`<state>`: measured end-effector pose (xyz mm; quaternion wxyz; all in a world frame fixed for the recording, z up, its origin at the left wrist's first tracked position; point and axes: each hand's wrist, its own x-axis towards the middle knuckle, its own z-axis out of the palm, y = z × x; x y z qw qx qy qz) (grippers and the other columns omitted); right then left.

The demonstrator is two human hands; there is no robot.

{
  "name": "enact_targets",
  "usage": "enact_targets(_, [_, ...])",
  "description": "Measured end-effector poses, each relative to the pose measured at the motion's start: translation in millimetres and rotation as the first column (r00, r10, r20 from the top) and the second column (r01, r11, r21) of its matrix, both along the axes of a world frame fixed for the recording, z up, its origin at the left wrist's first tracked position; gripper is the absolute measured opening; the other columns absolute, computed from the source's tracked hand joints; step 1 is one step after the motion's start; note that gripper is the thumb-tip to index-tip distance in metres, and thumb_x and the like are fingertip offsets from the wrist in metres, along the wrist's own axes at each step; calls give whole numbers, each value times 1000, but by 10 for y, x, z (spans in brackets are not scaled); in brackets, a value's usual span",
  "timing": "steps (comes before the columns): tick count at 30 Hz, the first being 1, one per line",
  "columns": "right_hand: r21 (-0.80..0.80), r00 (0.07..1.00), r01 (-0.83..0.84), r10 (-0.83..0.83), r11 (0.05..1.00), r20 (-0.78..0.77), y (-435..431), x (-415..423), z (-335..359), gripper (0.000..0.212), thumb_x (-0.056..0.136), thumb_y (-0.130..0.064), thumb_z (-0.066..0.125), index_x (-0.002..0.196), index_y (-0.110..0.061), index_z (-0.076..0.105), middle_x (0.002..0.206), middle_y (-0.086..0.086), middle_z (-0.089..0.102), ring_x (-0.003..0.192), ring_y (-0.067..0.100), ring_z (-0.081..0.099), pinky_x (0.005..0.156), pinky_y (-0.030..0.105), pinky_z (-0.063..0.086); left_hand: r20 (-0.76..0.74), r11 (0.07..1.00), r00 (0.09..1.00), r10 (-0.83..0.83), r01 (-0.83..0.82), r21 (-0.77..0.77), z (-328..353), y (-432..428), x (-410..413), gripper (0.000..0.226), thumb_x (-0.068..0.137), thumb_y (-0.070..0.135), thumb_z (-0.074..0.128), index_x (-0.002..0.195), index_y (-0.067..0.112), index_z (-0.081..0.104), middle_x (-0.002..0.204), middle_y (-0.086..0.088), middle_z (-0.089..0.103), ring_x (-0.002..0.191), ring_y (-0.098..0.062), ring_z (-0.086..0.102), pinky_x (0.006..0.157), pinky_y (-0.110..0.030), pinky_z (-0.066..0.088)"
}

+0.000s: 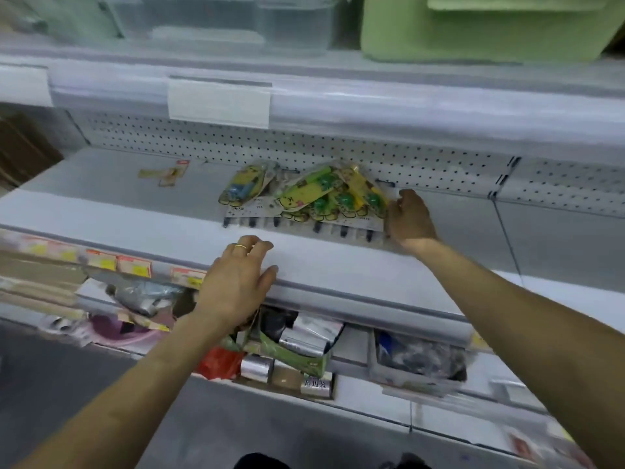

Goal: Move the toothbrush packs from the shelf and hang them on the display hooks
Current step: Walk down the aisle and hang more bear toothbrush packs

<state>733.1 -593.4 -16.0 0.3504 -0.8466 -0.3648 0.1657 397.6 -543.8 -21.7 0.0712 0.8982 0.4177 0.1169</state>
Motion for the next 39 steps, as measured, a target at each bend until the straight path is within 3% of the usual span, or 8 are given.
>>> enact_targets(5, [-54,998,-62,63,997,9,420,254,-137,52,113,-41,42,146,-1,44,138,25,60,120,41,61,77,34,39,10,998,1000,30,-30,57,-137,528,400,44,105,40,54,140,12,55,137,-17,58,122,-41,53,97,-53,51])
enact_targets(9, [-81,994,-100,103,992,26,556,309,-48,60,108,-46,52,151,-5,43,146,22,57,124,37,59,83,33,41,8,995,997,76,-77,63,-193,847,661,59,100,45,44,148,12,48,147,-21,51,133,-46,47,101,-59,48])
enact_targets(13, [-111,992,-117,111,987,-63,461,315,68,69,97,-52,70,146,-9,49,136,15,59,103,27,56,87,36,51,-1,991,992,129,-129,33,-154,1155,916,66,102,52,39,154,14,41,158,-21,42,143,-45,38,114,-60,36])
enact_targets(18, [-71,954,-84,59,994,-294,386,266,187,65,82,-30,90,135,-6,60,112,6,63,103,26,62,93,36,53,-79,992,990,115,-110,59,-30,1463,1153,65,105,52,45,155,11,38,160,-22,41,143,-45,38,113,-59,35])
enact_targets(24, [31,838,2,15,1000,-546,200,313,47,36,73,-12,94,100,-8,71,99,13,80,92,32,79,92,53,62,-122,985,989,89,-105,-133,44,1692,1235,81,104,69,34,162,13,24,163,-24,35,150,-45,30,120,-59,25])
enact_targets(29, [153,756,31,77,988,-650,-52,193,21,25,86,2,80,109,-4,69,100,14,81,84,28,80,68,44,65,66,954,985,156,-133,-268,9,1670,1178,86,92,67,65,159,23,35,157,-20,44,143,-43,39,115,-55,33])
enact_targets(33, [206,756,107,55,973,-652,-109,129,-33,33,83,1,83,114,-5,71,106,14,80,95,34,79,86,59,62,340,926,916,214,-79,-370,24,1599,1086,73,84,34,87,146,15,53,143,-14,56,128,-33,55,102,-40,48])
enact_targets(39, [263,787,177,24,948,-616,-151,-66,-39,39,78,-4,88,114,-10,73,109,8,80,99,32,77,94,55,61,554,879,765,329,-33,-476,152,1355,852,56,83,7,84,134,17,62,121,-1,63,97,-12,64,63,-11,49])
